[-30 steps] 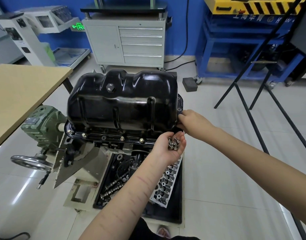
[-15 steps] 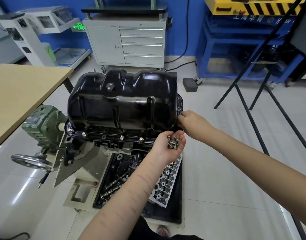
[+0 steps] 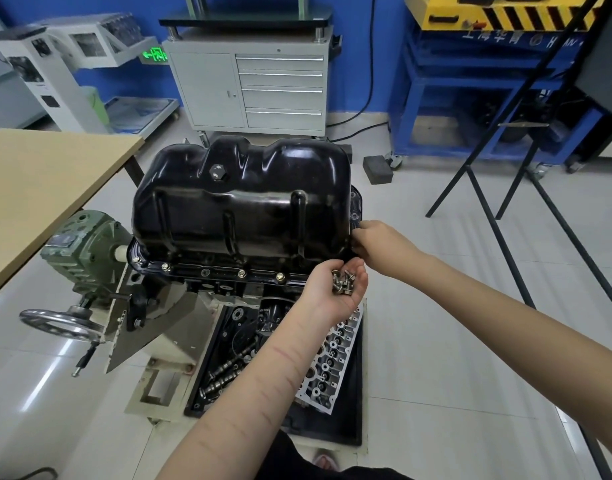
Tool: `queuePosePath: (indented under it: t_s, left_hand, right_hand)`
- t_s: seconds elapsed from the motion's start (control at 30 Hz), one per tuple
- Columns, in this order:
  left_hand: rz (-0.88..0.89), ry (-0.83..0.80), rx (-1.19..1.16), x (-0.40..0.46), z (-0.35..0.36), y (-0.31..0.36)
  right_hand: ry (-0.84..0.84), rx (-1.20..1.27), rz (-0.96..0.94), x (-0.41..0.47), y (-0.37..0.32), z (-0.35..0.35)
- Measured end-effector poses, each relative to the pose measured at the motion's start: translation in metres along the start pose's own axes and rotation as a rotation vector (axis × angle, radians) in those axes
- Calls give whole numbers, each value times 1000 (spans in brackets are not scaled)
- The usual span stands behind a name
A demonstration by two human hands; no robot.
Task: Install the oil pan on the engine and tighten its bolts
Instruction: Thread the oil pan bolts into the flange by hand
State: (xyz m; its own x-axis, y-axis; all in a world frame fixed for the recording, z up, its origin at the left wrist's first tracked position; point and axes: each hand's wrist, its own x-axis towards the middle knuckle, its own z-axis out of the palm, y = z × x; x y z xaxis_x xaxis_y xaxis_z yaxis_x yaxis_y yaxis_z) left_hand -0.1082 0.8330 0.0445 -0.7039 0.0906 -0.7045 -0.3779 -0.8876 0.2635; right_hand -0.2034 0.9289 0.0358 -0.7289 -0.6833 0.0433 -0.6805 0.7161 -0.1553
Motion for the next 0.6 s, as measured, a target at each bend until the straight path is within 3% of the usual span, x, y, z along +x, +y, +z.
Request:
queuePosePath:
  t_s: [0.3,0.6]
  left_hand:
    - [-7,-3,-11,0,0,1]
    - [-19,-7,-13,-1,1,1]
  right_hand:
    - [1,-294,-8,-7,-6,5]
    - [16,-96,59,-3,-2,2]
